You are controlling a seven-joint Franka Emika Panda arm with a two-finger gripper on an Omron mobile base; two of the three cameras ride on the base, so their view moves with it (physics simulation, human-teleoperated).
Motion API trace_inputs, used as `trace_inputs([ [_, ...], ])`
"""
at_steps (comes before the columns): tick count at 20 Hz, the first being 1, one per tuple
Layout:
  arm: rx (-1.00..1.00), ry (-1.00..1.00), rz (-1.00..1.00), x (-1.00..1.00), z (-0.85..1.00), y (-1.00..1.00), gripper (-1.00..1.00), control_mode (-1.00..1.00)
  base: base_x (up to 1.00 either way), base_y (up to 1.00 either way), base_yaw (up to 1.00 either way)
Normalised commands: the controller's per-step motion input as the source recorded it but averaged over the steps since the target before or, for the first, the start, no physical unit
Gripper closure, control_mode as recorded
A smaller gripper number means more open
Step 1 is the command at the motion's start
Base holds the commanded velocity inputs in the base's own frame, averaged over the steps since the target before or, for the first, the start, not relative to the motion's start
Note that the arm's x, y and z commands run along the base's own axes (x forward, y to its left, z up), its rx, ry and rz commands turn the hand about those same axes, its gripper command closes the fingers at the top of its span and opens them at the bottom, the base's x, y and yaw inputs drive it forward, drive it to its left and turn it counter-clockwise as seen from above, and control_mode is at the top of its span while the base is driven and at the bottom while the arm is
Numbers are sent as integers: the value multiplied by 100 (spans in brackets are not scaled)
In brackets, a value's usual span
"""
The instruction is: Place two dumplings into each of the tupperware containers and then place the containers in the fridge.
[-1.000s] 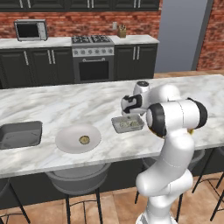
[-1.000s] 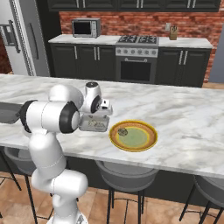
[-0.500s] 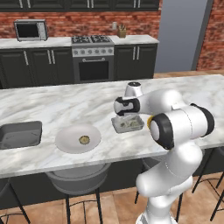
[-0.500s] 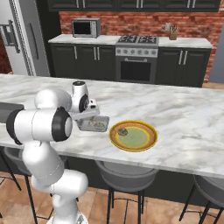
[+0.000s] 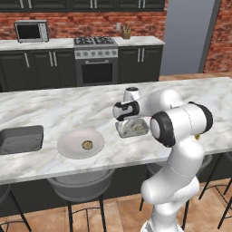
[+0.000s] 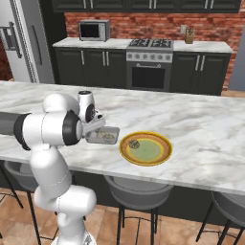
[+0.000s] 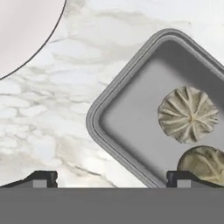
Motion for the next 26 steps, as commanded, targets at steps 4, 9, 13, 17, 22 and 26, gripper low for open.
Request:
trace_inputs([
  [4,0,0,16,11,-26,33,-100,-100,0,0,0],
  [9,0,0,21,34,-33,5,-100,-100,0,0,0],
  [13,0,0,22,26,-40,3,-100,-100,0,0,0],
  [17,0,0,22,21,-40,4,-100,-100,0,0,0],
  [22,0,0,17,5,-54,0,-100,-100,0,0,0],
  [26,0,-3,10,0,-52,-13,100,-100,0,0,0],
])
